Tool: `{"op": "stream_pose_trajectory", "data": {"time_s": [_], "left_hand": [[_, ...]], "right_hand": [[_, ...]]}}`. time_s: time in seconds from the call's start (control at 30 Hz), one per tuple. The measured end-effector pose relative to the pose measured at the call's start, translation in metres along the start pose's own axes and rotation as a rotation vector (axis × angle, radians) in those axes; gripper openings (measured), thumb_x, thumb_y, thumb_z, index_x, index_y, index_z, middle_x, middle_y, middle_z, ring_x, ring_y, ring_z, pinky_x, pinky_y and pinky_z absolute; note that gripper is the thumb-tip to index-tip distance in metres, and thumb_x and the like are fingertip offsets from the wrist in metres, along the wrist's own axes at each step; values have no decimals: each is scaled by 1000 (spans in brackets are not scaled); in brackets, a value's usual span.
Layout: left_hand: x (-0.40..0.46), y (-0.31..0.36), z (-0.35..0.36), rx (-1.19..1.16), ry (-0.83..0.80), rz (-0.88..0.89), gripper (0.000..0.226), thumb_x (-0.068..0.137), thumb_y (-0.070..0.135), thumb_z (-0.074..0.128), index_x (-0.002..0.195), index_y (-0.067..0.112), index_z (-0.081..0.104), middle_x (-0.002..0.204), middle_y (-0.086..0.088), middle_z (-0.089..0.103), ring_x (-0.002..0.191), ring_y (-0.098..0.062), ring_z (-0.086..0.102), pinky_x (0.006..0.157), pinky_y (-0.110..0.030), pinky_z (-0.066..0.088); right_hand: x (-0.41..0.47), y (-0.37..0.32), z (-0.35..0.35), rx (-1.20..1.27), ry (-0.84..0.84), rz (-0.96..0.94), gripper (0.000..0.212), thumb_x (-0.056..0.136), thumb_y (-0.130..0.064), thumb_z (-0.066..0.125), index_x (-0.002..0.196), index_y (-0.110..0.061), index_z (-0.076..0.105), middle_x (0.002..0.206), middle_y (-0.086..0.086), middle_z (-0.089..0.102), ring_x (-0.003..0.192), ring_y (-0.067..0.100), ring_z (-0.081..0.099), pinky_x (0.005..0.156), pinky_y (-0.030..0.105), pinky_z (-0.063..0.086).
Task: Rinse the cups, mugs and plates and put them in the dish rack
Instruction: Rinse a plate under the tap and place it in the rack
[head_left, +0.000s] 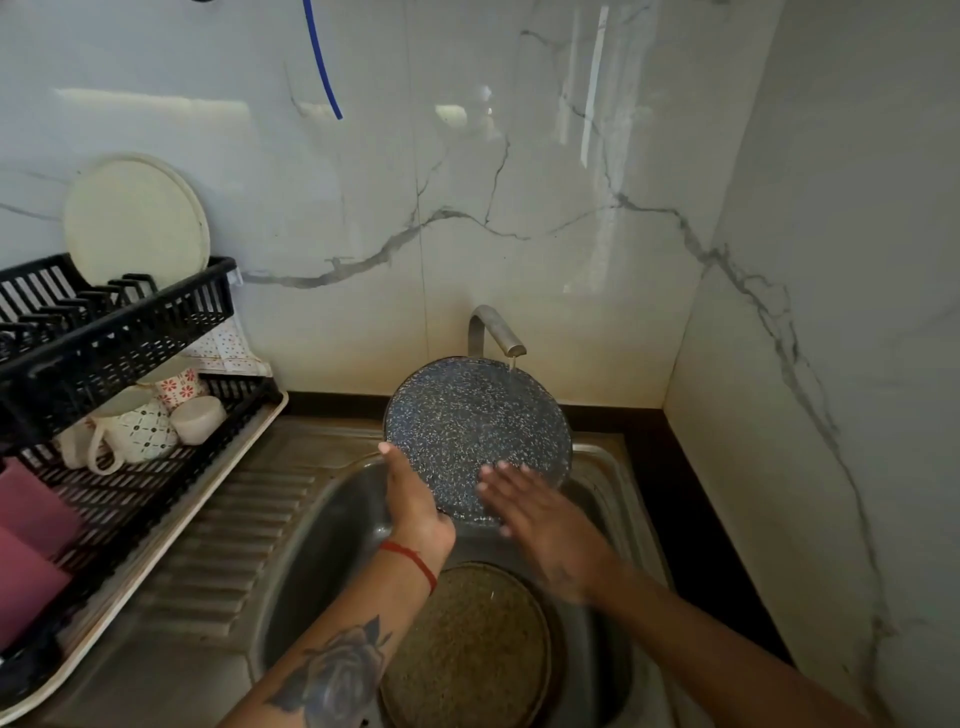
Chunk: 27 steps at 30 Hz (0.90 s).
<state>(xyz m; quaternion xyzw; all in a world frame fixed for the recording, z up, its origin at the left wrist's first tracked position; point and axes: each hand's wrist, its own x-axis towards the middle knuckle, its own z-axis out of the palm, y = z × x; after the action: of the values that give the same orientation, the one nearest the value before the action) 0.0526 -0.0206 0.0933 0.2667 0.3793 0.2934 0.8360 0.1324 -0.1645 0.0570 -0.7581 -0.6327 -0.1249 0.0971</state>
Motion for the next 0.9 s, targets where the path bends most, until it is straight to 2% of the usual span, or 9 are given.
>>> {"op": "stream_pose_trajectory", "data": {"time_s": [0.07,0.23,0.33,0.43,0.53,0.6,0.67,0.73,0.9], "left_hand": [[-3,-5,6,-13,40,44,65,94,63,31,144,21,38,145,-10,45,132,-31,43,112,-51,31],[-7,0,6,199,106,243,46,103,43,28,136,15,41,139,-12,48,125,-31,48,105,-48,40],[1,11,5,270,60,293,36,104,39,27,125,17,45,133,-13,50,120,-30,51,103,-48,42],[-2,5,11,269,143,407,39,105,36,25,130,12,43,130,-13,51,113,-26,53,96,-41,44],[-3,-8,13,218,198,320,39,105,37,24,131,14,41,129,-15,51,113,-30,53,101,-51,44],[-2,-7,11,264,189,272,40,104,37,25,133,15,41,133,-15,49,119,-33,52,102,-53,42],[3,6,7,324,103,223,40,104,37,26,134,15,42,136,-15,49,122,-34,50,103,-52,42],[8,20,5,332,29,150,42,104,39,27,134,14,42,136,-14,49,124,-34,49,102,-51,43],[-23,-12,18,160,114,319,41,104,39,28,138,18,39,137,-10,49,117,-24,52,102,-44,43]], "right_hand": [[12,-21,8,23,19,-31,62,98,-17,42,151,-11,10,158,7,6,146,25,-3,118,47,0],[-5,-4,-10,-26,86,-206,50,86,-16,63,133,-2,52,144,12,45,136,25,36,112,44,26],[-19,10,-21,-14,132,-161,43,78,-10,76,119,-1,64,137,13,53,129,31,47,104,48,40],[-4,-16,-19,14,62,-24,53,84,-6,64,135,-2,50,149,14,38,138,30,34,115,44,24],[17,-39,-16,113,21,72,69,86,-4,53,149,-6,24,157,11,20,146,23,16,118,29,1],[12,-34,-22,92,-26,18,69,90,-9,55,150,-9,22,158,7,18,147,19,12,118,26,-3],[-5,-20,-35,13,-8,-64,64,85,-15,68,142,-10,41,152,4,34,142,17,29,118,29,8],[-19,-5,-42,-110,61,-83,59,68,-17,85,123,-11,64,136,4,55,126,20,52,105,33,39],[8,-19,-34,0,127,-58,61,72,-18,82,127,-8,60,131,10,59,120,25,57,98,40,48]]}}
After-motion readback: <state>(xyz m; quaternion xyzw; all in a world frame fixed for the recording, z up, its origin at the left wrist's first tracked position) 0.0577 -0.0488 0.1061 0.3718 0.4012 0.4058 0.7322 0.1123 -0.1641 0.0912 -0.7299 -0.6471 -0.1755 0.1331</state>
